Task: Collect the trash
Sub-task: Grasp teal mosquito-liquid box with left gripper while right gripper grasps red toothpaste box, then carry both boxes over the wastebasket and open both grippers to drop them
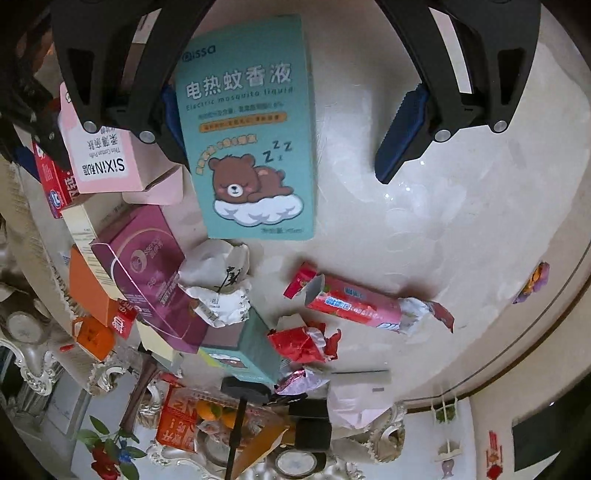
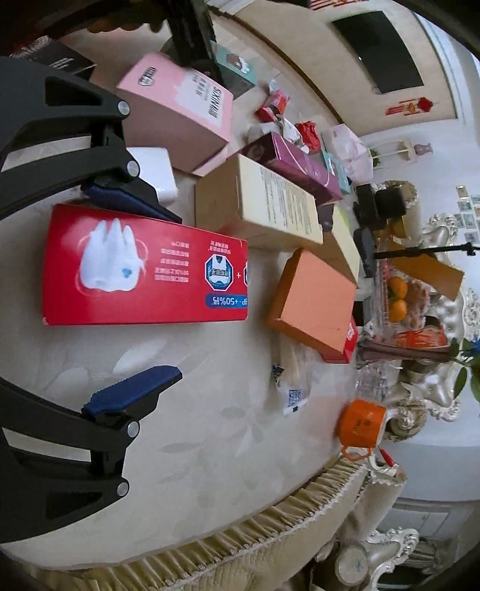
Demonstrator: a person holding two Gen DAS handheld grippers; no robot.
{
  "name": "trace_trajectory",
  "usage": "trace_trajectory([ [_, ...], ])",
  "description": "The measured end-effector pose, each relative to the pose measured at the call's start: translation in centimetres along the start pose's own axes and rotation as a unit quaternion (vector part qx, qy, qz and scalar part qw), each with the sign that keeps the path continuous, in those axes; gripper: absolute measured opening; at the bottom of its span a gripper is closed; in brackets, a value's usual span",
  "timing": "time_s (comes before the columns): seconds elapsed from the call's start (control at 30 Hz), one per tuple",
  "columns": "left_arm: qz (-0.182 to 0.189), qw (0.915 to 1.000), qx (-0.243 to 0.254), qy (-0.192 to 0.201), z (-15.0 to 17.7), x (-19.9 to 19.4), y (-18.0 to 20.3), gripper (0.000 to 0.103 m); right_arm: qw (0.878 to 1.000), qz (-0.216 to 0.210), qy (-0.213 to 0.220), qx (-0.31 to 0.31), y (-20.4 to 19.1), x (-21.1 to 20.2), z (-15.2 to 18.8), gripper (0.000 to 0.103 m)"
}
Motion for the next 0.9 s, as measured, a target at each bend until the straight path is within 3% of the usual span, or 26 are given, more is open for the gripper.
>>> trace_trajectory([
  [0.07,0.006,0.9999,0.01,0.007,0.1,-0.2,0.1,0.082,1.0,-0.01,-0.006,0.005,0.2,0.3,0.0,0.066],
  [0.1,0.015,0.9998,0.014,0.007,0.1,-0.2,0.1,0.077,1.0,-0.016,-0.007,0.006,0.3,0.3,0.1,0.05],
  [0.17,0.014,0.9996,0.022,0.011,0.1,-0.4,-0.1,0.048,1.0,-0.023,-0.006,0.017,0.7,0.0,0.3,0.045],
  [0.33,0.022,0.9993,0.027,0.011,0.3,-0.8,-0.9,0.048,0.997,-0.057,0.011,0.051,1.8,-1.6,1.0,0.045],
  [0.43,0.032,0.999,0.026,0.016,0.7,-1.4,-1.2,0.048,0.997,-0.054,0.019,0.054,2.1,-2.6,1.3,0.045],
  [0.57,0.071,0.9958,0.032,0.048,2.3,-4.9,-1.9,0.048,0.994,-0.078,0.05,0.06,2.4,-6.4,2.9,0.045],
  [0.73,0.116,0.9886,0.06,0.075,8.1,-10.2,-2.9,0.048,0.987,-0.129,0.074,0.052,1.4,-12.0,7.9,0.045],
  [0.9,0.15,0.9818,0.109,0.039,17.5,-12.7,-2.2,0.049,0.984,-0.172,0.047,0.026,-1.8,-15.3,14.8,0.045],
])
Point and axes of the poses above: each gripper's, at about its wrist camera, not at the fingertips, and x roughly the way its jaws point, y to its right, z to its underside, the point moved 6 cm from there along x, roughly the way its jaws point, and after that the axes turned 9 degrees about -y, right-handed, at the moved point
